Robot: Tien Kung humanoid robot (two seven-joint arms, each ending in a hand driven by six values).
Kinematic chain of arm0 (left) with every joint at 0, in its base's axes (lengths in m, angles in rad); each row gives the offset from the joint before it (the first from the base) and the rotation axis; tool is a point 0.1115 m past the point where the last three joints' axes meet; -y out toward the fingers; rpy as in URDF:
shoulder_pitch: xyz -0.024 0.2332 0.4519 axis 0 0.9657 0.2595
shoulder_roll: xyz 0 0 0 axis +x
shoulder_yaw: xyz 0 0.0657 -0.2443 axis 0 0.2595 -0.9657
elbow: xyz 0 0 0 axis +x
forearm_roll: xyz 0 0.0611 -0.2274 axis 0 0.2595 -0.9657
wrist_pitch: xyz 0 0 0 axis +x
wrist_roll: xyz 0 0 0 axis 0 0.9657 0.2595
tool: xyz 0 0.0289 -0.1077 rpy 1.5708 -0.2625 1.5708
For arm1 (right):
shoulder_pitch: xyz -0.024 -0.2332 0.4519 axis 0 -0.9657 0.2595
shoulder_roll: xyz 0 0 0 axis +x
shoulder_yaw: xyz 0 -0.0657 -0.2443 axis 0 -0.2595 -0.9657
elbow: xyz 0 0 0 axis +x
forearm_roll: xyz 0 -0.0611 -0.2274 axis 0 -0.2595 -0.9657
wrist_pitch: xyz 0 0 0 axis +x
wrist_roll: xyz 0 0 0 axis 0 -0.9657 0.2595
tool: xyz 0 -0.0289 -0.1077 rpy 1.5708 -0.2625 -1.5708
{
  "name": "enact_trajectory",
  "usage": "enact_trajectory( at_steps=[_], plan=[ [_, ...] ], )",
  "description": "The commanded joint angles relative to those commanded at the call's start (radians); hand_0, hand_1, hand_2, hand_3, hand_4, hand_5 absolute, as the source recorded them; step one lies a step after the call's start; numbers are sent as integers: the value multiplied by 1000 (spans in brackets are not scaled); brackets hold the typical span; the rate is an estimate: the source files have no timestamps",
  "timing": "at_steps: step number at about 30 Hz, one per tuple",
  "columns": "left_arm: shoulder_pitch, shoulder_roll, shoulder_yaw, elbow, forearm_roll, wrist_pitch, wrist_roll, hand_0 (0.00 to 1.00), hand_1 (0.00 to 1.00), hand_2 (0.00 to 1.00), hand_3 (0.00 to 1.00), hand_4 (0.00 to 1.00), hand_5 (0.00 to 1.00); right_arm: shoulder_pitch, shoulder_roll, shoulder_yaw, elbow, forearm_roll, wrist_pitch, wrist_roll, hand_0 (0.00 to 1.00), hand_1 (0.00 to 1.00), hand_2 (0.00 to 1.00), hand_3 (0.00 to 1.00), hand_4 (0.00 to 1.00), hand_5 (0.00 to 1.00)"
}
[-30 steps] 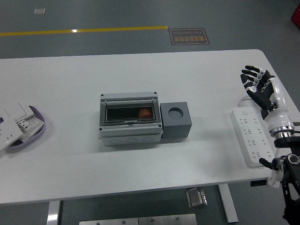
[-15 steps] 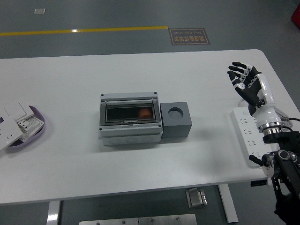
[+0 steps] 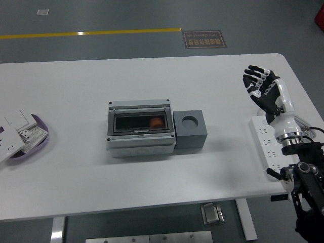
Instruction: Pick up the cylinder from the cube,place it in the box,flap close box
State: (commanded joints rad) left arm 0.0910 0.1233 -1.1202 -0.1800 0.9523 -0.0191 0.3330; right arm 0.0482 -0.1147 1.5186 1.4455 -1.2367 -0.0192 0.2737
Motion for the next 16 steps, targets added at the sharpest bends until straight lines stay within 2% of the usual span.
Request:
enact_trajectory(
  at_steps=[16],
  plan=[
    [3,-10,20,0,10,-7,10,633,634,609,652,724,248,-17,-4,26,14,2,-4,13,765,705,699,693,737,220]
  ],
)
